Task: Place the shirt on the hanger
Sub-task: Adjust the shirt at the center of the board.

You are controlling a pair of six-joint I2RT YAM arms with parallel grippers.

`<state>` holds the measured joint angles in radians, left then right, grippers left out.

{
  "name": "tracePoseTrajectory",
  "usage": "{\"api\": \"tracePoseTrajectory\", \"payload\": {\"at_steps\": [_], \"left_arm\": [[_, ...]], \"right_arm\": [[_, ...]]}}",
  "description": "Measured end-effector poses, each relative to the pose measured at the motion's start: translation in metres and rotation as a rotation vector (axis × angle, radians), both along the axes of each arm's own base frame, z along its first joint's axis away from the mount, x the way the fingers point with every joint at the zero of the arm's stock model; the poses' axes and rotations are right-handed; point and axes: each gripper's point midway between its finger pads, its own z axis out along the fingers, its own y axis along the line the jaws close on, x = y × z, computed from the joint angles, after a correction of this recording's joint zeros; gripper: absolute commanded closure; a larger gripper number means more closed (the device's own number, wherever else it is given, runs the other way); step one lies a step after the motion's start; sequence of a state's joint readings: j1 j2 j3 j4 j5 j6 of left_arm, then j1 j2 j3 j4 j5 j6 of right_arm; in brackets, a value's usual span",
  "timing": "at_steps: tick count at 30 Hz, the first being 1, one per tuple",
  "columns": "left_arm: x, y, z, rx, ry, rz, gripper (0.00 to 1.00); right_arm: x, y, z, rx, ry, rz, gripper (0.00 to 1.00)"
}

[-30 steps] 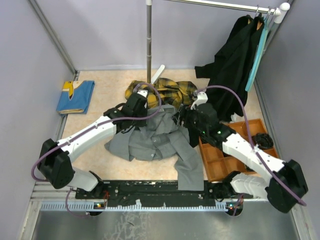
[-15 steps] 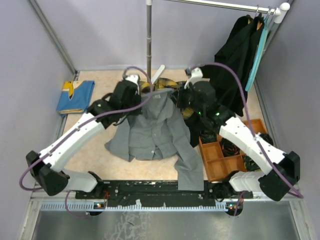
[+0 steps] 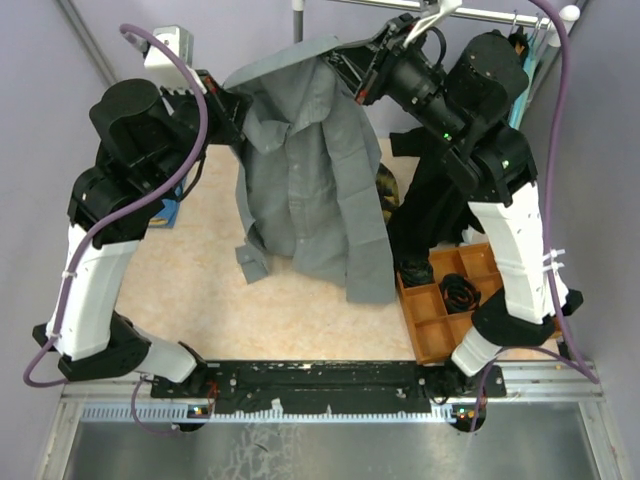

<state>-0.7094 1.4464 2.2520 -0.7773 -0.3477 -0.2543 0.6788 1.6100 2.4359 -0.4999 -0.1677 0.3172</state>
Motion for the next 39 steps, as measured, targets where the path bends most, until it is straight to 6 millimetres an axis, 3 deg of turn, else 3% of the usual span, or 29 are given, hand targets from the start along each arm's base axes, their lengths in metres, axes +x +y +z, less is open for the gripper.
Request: {"api": "tracePoseTrajectory", "payload": {"at_steps": [4, 9, 16, 18, 21, 24, 27, 29, 31, 33, 36, 39], "left_arm": [[0.000, 0.004, -0.004, 0.018, 0.008, 0.009, 1.00], [-0.009, 0.009, -0.017, 0.046, 0.059, -0.008, 1.00], [-0.053, 0.003, -0.050, 0.052, 0.187, -0.172, 1.00], [-0.065, -0.002, -0.081, 0.064, 0.258, -0.221, 1.00], [-0.073, -0.009, -0.152, 0.108, 0.400, -0.254, 1.00], [-0.075, -0.009, -0.246, 0.180, 0.583, -0.231, 1.00], [-0.081, -0.003, -0.343, 0.256, 0.756, -0.192, 1.00], [-0.086, -0.002, -0.388, 0.276, 0.819, -0.191, 1.00], [-0.089, -0.005, -0.415, 0.273, 0.842, -0.206, 1.00], [-0.088, -0.009, -0.428, 0.264, 0.845, -0.213, 0.92], [-0.082, -0.013, -0.431, 0.248, 0.842, -0.206, 0.74], [-0.079, -0.012, -0.430, 0.245, 0.831, -0.195, 0.53]], "right_arm": [[0.007, 0.006, -0.018, -0.034, 0.047, 0.011, 1.00], [0.004, 0.007, -0.063, -0.091, 0.170, 0.033, 1.00], [-0.050, -0.007, -0.101, -0.126, 0.315, 0.140, 1.00], [-0.066, -0.012, -0.114, -0.139, 0.353, 0.169, 1.00], [-0.074, -0.011, -0.155, -0.182, 0.439, 0.198, 1.00], [-0.064, -0.007, -0.240, -0.255, 0.604, 0.174, 1.00], [-0.047, -0.013, -0.356, -0.360, 0.835, 0.103, 1.00], [-0.042, -0.021, -0.420, -0.409, 0.966, 0.063, 1.00], [-0.044, -0.027, -0.461, -0.439, 1.045, 0.048, 1.00], [-0.047, -0.031, -0.485, -0.454, 1.080, 0.043, 0.91], [-0.040, -0.030, -0.487, -0.439, 1.055, 0.036, 0.46], [-0.028, -0.034, -0.480, -0.426, 1.006, 0.004, 0.21]]}}
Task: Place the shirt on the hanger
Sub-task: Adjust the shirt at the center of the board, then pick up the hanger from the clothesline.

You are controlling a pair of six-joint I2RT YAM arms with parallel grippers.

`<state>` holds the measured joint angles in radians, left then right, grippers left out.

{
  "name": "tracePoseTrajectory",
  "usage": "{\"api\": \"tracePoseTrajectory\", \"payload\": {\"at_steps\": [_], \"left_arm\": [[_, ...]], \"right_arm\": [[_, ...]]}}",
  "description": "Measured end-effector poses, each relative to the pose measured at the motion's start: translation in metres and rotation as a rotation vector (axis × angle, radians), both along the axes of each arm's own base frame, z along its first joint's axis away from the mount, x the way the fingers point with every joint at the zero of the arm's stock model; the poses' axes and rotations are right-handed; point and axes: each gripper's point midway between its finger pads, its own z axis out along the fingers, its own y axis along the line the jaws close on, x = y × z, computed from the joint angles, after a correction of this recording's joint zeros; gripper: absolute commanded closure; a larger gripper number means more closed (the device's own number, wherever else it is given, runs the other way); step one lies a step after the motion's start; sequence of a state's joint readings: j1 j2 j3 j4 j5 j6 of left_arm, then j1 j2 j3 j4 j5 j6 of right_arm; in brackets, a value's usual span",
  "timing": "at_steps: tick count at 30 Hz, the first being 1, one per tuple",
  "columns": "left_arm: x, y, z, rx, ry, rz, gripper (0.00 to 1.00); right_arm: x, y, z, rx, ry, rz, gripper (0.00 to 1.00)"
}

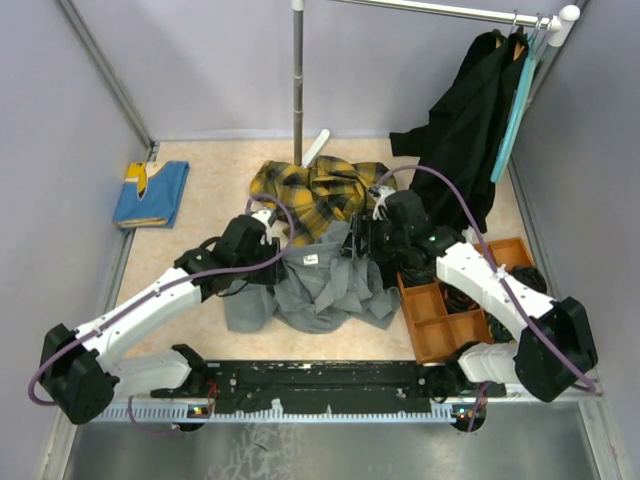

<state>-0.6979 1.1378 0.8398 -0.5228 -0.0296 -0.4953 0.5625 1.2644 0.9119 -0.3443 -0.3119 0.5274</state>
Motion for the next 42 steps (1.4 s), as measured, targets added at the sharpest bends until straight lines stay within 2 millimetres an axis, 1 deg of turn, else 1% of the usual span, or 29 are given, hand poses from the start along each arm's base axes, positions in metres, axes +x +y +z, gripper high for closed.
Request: {"api": "tracePoseTrajectory", "payload": {"at_steps": [3, 5, 8, 9, 10, 11, 13, 15, 17, 19, 21, 22, 23, 24, 25, 27, 28, 30, 31, 33, 34, 36, 38, 41, 42], "left_arm": [[0.002, 0.002, 0.008, -0.005, -0.029, 0.005, 0.39], [0.005, 0.004, 0.019, -0.009, -0.067, 0.007, 0.35], [0.008, 0.009, 0.038, -0.016, -0.121, 0.022, 0.29], [0.010, 0.011, 0.049, -0.017, -0.147, 0.032, 0.26], [0.011, 0.012, 0.052, -0.017, -0.155, 0.033, 0.18], [0.011, 0.014, 0.057, -0.016, -0.168, 0.034, 0.16], [0.012, 0.015, 0.063, -0.013, -0.183, 0.034, 0.16], [0.012, 0.017, 0.066, -0.006, -0.188, 0.031, 0.15], [0.012, 0.018, 0.065, 0.003, -0.184, 0.028, 0.15], [0.010, 0.020, 0.062, 0.017, -0.173, 0.028, 0.13], [0.009, 0.023, 0.060, 0.030, -0.166, 0.031, 0.11], [0.009, 0.023, 0.059, 0.034, -0.165, 0.033, 0.11], [0.009, 0.024, 0.059, 0.039, -0.165, 0.035, 0.10], [0.009, 0.026, 0.058, 0.046, -0.164, 0.039, 0.09], [0.009, 0.028, 0.057, 0.055, -0.162, 0.045, 0.03], [0.009, 0.031, 0.055, 0.070, -0.157, 0.055, 0.01], [0.008, 0.033, 0.054, 0.077, -0.154, 0.060, 0.01], [0.008, 0.036, 0.052, 0.090, -0.149, 0.069, 0.01], [0.007, 0.037, 0.051, 0.096, -0.146, 0.073, 0.01], [0.007, 0.040, 0.050, 0.106, -0.144, 0.082, 0.01], [0.007, 0.041, 0.049, 0.111, -0.143, 0.086, 0.01], [0.008, 0.043, 0.049, 0.118, -0.143, 0.092, 0.01], [0.008, 0.044, 0.049, 0.122, -0.143, 0.095, 0.01], [0.007, 0.044, 0.047, 0.127, -0.138, 0.095, 0.03], [0.007, 0.044, 0.046, 0.128, -0.135, 0.094, 0.04]], "right_arm": [[0.005, -0.008, 0.009, -0.030, -0.037, -0.016, 0.07], [0.007, -0.012, 0.024, -0.041, -0.073, -0.023, 0.01], [0.013, -0.019, 0.053, -0.052, -0.127, -0.060, 0.01], [0.013, -0.021, 0.064, -0.051, -0.145, -0.066, 0.01], [0.013, -0.022, 0.073, -0.046, -0.164, -0.064, 0.01], [0.012, -0.022, 0.084, -0.035, -0.192, -0.051, 0.01], [0.006, -0.023, 0.098, -0.011, -0.234, -0.023, 0.01], [-0.001, -0.025, 0.106, 0.003, -0.261, -0.001, 0.01], [-0.005, -0.029, 0.108, -0.016, -0.262, 0.008, 0.01], [-0.001, -0.035, 0.108, -0.075, -0.246, 0.002, 0.01], [0.009, -0.039, 0.113, -0.128, -0.254, -0.019, 0.01], [0.015, -0.043, 0.119, -0.159, -0.267, -0.037, 0.01], [0.021, -0.048, 0.129, -0.186, -0.286, -0.061, 0.01], [0.028, -0.053, 0.144, -0.206, -0.317, -0.088, 0.02], [0.034, -0.058, 0.161, -0.221, -0.349, -0.117, 0.03], [0.046, -0.069, 0.207, -0.231, -0.441, -0.193, 0.08], [0.052, -0.076, 0.238, -0.227, -0.505, -0.243, 0.12], [0.057, -0.089, 0.290, -0.210, -0.610, -0.327, 0.20], [0.057, -0.097, 0.312, -0.206, -0.654, -0.368, 0.24], [0.054, -0.113, 0.343, -0.205, -0.713, -0.440, 0.26], [0.054, -0.121, 0.355, -0.207, -0.735, -0.471, 0.27], [0.056, -0.139, 0.370, -0.217, -0.752, -0.536, 0.30], [0.064, -0.166, 0.378, -0.236, -0.753, -0.619, 0.32], [0.074, -0.212, 0.373, -0.264, -0.710, -0.738, 0.34], [0.077, -0.231, 0.370, -0.265, -0.689, -0.782, 0.35]]}}
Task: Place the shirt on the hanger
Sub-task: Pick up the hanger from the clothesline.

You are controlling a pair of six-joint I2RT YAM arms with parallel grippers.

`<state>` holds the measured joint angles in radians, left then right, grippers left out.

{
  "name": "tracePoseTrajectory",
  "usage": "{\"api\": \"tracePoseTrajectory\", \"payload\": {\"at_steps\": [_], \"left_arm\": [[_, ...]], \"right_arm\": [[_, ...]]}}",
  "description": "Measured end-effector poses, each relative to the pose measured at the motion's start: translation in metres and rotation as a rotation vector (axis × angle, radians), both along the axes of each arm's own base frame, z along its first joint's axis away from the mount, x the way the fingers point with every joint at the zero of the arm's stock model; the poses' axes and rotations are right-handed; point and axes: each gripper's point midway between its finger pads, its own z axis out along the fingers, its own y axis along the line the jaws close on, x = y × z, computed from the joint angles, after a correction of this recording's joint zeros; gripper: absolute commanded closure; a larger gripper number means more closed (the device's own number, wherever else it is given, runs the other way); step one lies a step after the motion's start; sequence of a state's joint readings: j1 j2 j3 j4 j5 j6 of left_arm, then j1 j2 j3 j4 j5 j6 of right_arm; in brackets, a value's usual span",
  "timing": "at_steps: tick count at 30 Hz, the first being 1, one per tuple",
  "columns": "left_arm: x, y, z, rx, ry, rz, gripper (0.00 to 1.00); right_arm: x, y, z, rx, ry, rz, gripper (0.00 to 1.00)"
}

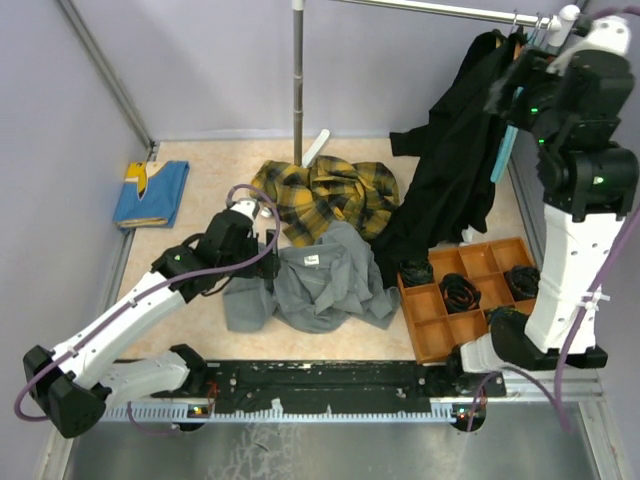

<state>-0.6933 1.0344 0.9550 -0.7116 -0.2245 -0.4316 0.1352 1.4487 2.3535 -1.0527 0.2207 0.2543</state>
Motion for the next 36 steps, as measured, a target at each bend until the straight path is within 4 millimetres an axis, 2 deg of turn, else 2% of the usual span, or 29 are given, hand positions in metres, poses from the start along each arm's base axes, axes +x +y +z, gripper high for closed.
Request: {"api": "tracePoseTrajectory", "payload": {"at_steps": [3, 6, 10, 13, 16, 21, 23, 32, 36], "left_arm": [[0.000, -0.002, -0.004, 0.004, 0.016, -0.008, 0.11], [-0.002, -0.006, -0.008, 0.001, 0.037, -0.030, 0.17], [-0.005, -0.013, -0.008, -0.019, 0.046, -0.067, 0.19], [-0.005, -0.016, -0.010, -0.030, 0.044, -0.081, 0.19], [-0.006, -0.015, -0.013, -0.028, 0.041, -0.086, 0.19], [-0.009, -0.011, -0.009, -0.042, 0.006, -0.088, 0.19], [-0.010, -0.009, -0.007, -0.048, -0.008, -0.089, 0.19], [-0.009, -0.009, -0.004, -0.059, -0.034, -0.091, 0.19], [-0.009, -0.009, -0.005, -0.057, -0.034, -0.092, 0.19]], "right_arm": [[0.004, -0.045, -0.009, 0.067, 0.016, -0.083, 0.38], [0.007, -0.078, -0.019, 0.156, 0.022, -0.116, 0.42], [0.012, -0.106, -0.032, 0.294, 0.004, -0.091, 0.48], [0.019, -0.117, -0.039, 0.387, -0.018, -0.035, 0.52], [0.027, -0.120, -0.043, 0.462, -0.042, 0.020, 0.53], [0.046, -0.119, -0.048, 0.556, -0.106, 0.120, 0.65], [0.051, -0.117, -0.049, 0.591, -0.127, 0.158, 0.67], [0.057, -0.107, -0.023, 0.591, -0.226, 0.290, 0.67], [0.059, -0.104, -0.022, 0.587, -0.229, 0.306, 0.66]]}}
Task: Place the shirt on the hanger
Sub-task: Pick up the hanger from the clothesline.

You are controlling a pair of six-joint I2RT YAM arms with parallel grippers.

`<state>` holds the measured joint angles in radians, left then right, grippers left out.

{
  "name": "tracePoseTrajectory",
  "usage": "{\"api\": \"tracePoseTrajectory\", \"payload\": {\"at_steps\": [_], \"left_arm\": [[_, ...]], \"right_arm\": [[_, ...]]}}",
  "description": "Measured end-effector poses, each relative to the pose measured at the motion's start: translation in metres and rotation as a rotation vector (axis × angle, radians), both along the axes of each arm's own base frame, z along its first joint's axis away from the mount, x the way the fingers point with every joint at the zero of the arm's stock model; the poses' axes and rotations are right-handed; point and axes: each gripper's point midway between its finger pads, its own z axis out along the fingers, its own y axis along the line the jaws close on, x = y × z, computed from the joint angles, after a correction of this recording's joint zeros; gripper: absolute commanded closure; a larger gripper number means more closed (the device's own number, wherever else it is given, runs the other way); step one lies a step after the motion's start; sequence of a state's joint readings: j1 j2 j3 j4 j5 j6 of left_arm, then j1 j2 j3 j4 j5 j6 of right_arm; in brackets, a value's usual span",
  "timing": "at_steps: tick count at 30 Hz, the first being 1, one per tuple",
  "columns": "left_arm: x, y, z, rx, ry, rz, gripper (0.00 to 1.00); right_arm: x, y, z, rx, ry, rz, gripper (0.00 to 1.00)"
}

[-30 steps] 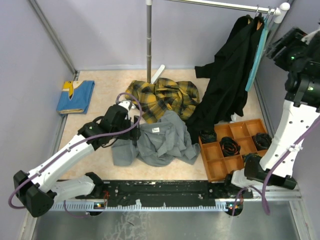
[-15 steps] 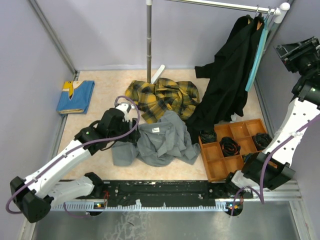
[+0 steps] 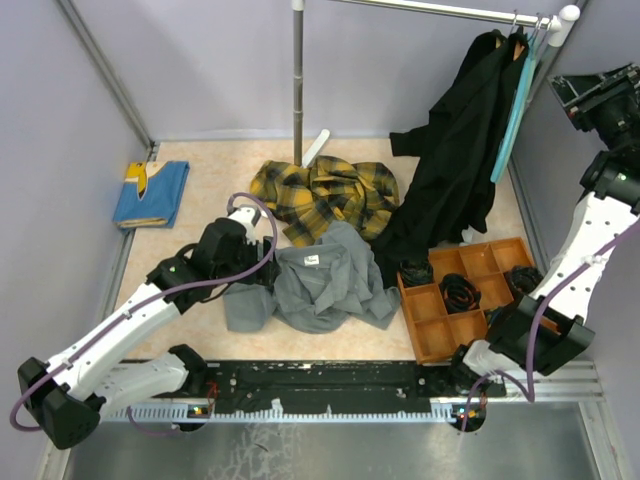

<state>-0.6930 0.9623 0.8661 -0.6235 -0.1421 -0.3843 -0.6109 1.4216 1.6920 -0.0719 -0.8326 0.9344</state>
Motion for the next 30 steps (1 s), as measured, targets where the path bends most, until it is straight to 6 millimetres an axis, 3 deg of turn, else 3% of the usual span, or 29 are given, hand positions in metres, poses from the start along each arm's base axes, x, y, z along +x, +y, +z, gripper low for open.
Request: {"api": "tracePoseTrajectory", "payload": {"at_steps": [11, 30], "left_arm": [[0.001, 0.001, 0.000, 0.003, -0.004, 0.005, 0.19], [0.002, 0.000, -0.006, 0.017, 0.013, 0.005, 0.19]], "right_arm": [[0.028, -0.002, -0.037, 0.023, 0.102, 0.007, 0.67], [0.037, 0.002, -0.044, 0.049, 0.070, 0.065, 0.67]]}}
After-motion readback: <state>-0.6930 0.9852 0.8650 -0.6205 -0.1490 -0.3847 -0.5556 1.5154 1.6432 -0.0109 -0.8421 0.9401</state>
